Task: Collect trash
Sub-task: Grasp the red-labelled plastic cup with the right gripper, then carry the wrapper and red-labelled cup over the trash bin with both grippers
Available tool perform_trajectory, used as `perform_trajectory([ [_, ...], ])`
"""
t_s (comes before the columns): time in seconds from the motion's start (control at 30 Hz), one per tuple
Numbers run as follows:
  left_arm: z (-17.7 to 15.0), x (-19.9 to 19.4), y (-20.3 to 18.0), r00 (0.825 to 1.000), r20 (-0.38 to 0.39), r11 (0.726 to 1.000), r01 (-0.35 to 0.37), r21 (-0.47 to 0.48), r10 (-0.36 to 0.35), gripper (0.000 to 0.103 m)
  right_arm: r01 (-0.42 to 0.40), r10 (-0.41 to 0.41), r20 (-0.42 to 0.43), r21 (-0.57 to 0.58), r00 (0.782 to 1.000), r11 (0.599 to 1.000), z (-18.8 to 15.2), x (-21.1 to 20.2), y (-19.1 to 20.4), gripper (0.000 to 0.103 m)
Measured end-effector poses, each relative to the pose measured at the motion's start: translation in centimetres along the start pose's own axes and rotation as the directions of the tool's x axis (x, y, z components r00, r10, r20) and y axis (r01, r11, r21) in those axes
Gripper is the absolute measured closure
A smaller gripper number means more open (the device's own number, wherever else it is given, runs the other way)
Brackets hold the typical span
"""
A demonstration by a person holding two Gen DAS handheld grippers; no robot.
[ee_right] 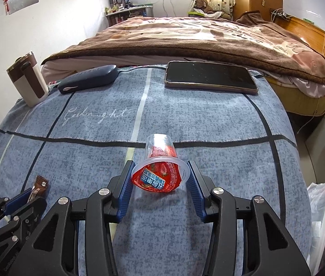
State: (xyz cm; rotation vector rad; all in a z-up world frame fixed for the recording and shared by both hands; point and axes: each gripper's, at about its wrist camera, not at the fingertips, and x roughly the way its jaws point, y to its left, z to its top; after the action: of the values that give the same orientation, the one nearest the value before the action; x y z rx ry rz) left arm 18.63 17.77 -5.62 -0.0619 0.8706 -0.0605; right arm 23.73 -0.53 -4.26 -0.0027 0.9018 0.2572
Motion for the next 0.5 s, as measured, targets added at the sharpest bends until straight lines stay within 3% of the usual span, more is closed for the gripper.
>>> perform_trajectory([
  [0.5,-0.7,-2.7,-1.6,0.999,0.029,1.0,-0.014,0.007,0.013,0.084,-0.027,0.027,0.034,0.001,0.999,1.0,-1.3,-2.6,-0.4,0.056],
])
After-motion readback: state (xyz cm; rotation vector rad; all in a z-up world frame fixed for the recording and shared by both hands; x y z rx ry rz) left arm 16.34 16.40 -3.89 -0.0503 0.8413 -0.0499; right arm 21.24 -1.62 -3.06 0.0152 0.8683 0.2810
